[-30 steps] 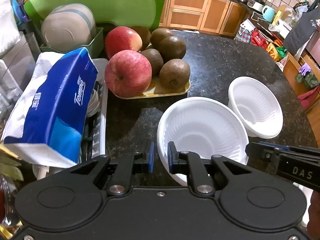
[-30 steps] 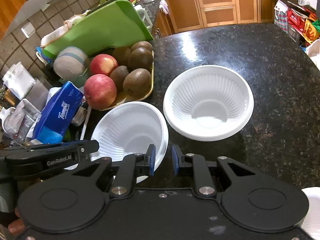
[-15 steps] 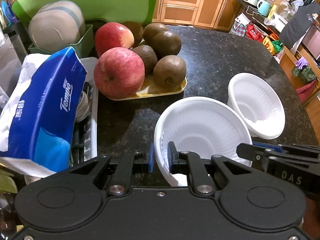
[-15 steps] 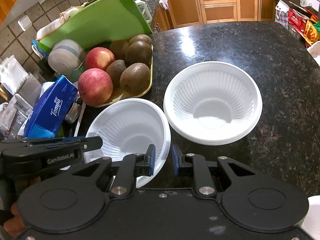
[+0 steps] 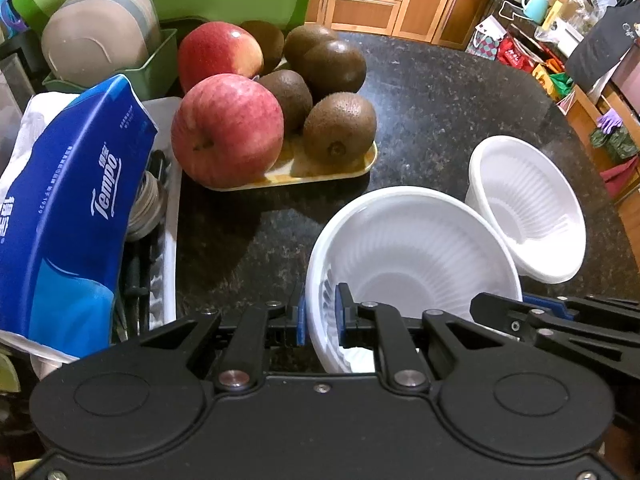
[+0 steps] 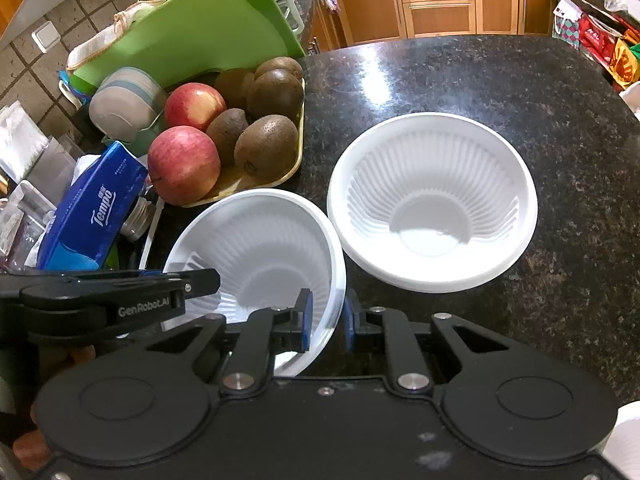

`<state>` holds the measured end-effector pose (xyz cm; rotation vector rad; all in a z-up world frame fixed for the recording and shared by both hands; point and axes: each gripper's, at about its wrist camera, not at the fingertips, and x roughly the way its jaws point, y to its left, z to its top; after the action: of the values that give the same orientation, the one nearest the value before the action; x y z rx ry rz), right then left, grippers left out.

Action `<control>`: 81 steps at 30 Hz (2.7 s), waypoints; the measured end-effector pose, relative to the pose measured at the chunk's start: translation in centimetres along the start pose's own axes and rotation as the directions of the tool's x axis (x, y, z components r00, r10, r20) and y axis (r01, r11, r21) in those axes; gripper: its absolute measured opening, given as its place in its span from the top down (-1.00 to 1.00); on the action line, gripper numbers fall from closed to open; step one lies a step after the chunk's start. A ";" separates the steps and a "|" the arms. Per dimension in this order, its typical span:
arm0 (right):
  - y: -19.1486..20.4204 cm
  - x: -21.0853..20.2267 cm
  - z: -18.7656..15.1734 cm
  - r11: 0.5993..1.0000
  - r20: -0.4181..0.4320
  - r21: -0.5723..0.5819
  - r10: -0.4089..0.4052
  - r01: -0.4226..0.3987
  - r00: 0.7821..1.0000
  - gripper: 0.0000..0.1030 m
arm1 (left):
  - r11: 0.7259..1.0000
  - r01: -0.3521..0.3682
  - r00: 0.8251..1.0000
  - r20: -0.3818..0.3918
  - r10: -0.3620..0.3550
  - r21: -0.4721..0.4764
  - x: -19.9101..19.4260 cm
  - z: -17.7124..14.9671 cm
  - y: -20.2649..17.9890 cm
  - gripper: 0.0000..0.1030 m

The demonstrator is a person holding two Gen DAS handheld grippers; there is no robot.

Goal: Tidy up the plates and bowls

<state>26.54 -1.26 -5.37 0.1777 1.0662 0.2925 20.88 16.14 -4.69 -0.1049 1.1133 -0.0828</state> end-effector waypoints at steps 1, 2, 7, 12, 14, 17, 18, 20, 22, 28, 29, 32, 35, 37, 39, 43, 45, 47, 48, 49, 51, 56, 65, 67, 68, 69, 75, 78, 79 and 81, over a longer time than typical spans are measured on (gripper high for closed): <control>0.0 0.0 0.0 1.000 0.000 -0.003 -0.002 0.002 1.000 0.65 | 1.000 -0.005 1.000 0.000 0.005 0.001 0.0 0.0 -0.1 0.60; 0.1 0.0 0.0 1.000 0.001 -0.006 -0.004 0.004 1.000 0.66 | 1.000 -0.011 1.000 0.001 0.011 0.001 0.0 0.1 -0.2 0.60; 0.3 0.1 -0.1 1.000 0.000 -0.013 -0.008 0.008 1.000 0.67 | 0.999 -0.037 0.999 0.002 0.037 0.005 -0.1 0.0 -0.6 0.64; 0.4 -0.2 -0.3 1.000 0.004 -0.024 -0.013 0.013 1.000 0.67 | 0.999 -0.041 0.999 0.005 0.041 0.004 -0.4 -0.4 -0.7 0.64; 0.4 -0.4 -0.5 1.000 0.007 -0.026 -0.012 0.012 1.000 0.67 | 0.999 -0.037 0.999 0.009 0.037 0.002 -0.7 -0.6 -0.6 0.65; 0.5 -1.1 -0.7 1.000 0.015 -0.030 -0.009 0.009 1.000 0.67 | 1.000 -0.029 0.999 0.016 0.029 -0.002 -1.2 -1.0 -0.6 0.65; 0.6 -1.3 -0.8 0.999 0.022 -0.033 -0.011 0.011 1.000 0.67 | 1.000 -0.026 0.999 0.020 0.026 -0.001 -1.5 -1.3 -0.6 0.65; 0.7 -1.9 -1.0 0.999 0.031 -0.043 -0.010 0.011 0.999 0.67 | 1.000 -0.026 0.999 0.030 0.026 0.000 -2.2 -1.7 -0.8 0.66; 1.0 -2.4 -1.4 0.999 0.037 -0.053 -0.010 0.012 0.999 0.67 | 1.000 -0.026 0.999 0.040 0.026 -0.002 -2.8 -2.1 -0.8 0.66; 1.3 -3.8 -2.5 0.998 0.045 -0.070 -0.008 0.012 0.999 0.67 | 1.000 -0.021 0.998 0.063 0.022 -0.017 -4.6 -3.0 -1.1 0.66; 1.3 -4.1 -2.8 0.998 0.047 -0.068 -0.006 0.009 0.999 0.67 | 1.000 -0.020 0.997 0.068 0.021 -0.019 -5.0 -3.2 -1.2 0.66; 1.3 -5.2 -3.4 0.998 0.062 -0.064 -0.002 0.006 0.998 0.67 | 1.000 -0.017 0.996 0.084 0.018 -0.014 -6.1 -3.7 -1.7 0.66; 1.0 -6.9 -4.1 0.999 0.084 -0.054 0.001 0.003 0.996 0.67 | 1.000 -0.015 0.995 0.100 0.015 -0.001 -7.2 -4.3 -2.5 0.66; 0.7 -8.1 -4.6 0.999 0.103 -0.044 -0.001 0.006 0.995 0.67 | 1.000 -0.010 0.993 0.114 0.009 0.011 -8.0 -4.6 -3.3 0.66; 0.3 -9.5 -5.2 0.999 0.125 -0.034 -0.004 0.008 0.992 0.67 | 1.000 -0.006 0.992 0.128 0.002 0.027 -8.7 -4.9 -4.2 0.66; -0.9 -12.3 -6.4 1.000 0.162 -0.009 -0.025 0.027 0.986 0.67 | 0.998 0.012 0.988 0.154 -0.022 0.066 -10.0 -5.5 -6.3 0.66; -1.7 -13.5 -7.1 0.999 0.180 0.005 -0.042 0.042 0.983 0.67 | 0.996 0.025 0.987 0.159 -0.039 0.091 -10.3 -5.9 -7.4 0.66; -2.6 -14.9 -7.9 0.998 0.198 0.026 -0.060 0.056 0.978 0.67 | 0.993 0.035 0.986 0.160 -0.054 0.116 -10.6 -6.2 -8.7 0.66; -3.3 -15.7 -8.3 0.997 0.208 0.042 -0.069 0.062 0.976 0.67 | 0.991 0.041 0.985 0.159 -0.061 0.128 -10.7 -6.3 -9.4 0.66; -3.9 -16.3 -8.7 0.996 0.215 0.057 -0.079 0.068 0.973 0.67 | 0.989 0.050 0.985 0.157 -0.072 0.143 -10.7 -6.5 -10.2 0.66; -5.1 -17.5 -9.4 0.993 0.228 0.084 -0.099 0.082 0.969 0.67 | 0.984 0.067 0.984 0.150 -0.093 0.167 -10.7 -6.8 -11.6 0.66; -8.7 -20.1 -11.6 0.980 0.248 0.159 -0.157 0.120 0.956 0.67 | 0.966 0.111 0.981 0.128 -0.143 0.232 -10.3 -7.6 -15.4 0.66; -13.0 -20.9 -13.9 0.957 0.220 0.232 -0.225 0.173 0.949 0.67 | 0.955 0.148 0.983 0.071 -0.171 0.257 -8.4 -8.4 -19.7 0.66; -13.4 -20.8 -14.1 0.957 0.214 0.232 -0.225 0.174 0.951 0.67 | 0.957 0.147 0.984 0.060 -0.167 0.251 -8.0 -8.4 -19.9 0.66; -13.6 -20.6 -14.1 0.957 0.211 0.231 -0.224 0.174 0.952 0.67 | 0.958 0.143 0.985 0.056 -0.162 0.249 -7.8 -8.5 -20.1 0.66; -13.7 -20.5 -14.0 0.957 0.207 0.231 -0.223 0.174 0.953 0.67 | 0.959 0.140 0.986 0.053 -0.157 0.246 -7.6 -8.5 -20.2 0.66; -14.5 -19.2 -13.5 0.961 0.180 0.220 -0.208 0.167 0.961 0.67 | 0.968 0.127 0.991 0.025 -0.135 0.215 -6.5 -8.8 -20.7 0.66; -14.7 -18.7 -13.3 0.964 0.167 0.213 -0.198 0.160 0.966 0.67 | 0.970 0.115 0.992 0.016 -0.122 0.214 -6.0 -8.8 -20.9 0.65; -14.9 -18.6 -13.3 0.964 0.163 0.212 -0.196 0.160 0.967 0.67 | 0.970 0.113 0.993 0.012 -0.118 0.214 -5.8 -8.9 -20.9 0.65; -15.1 -18.3 -13.3 0.965 0.155 0.210 -0.194 0.159 0.969 0.67 | 0.971 0.111 0.993 0.004 -0.115 0.213 -5.5 -8.9 -21.0 0.65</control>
<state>8.86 -21.42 -0.74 0.2779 0.9289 0.0082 10.19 -4.46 -1.07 0.0227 1.0754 -0.3016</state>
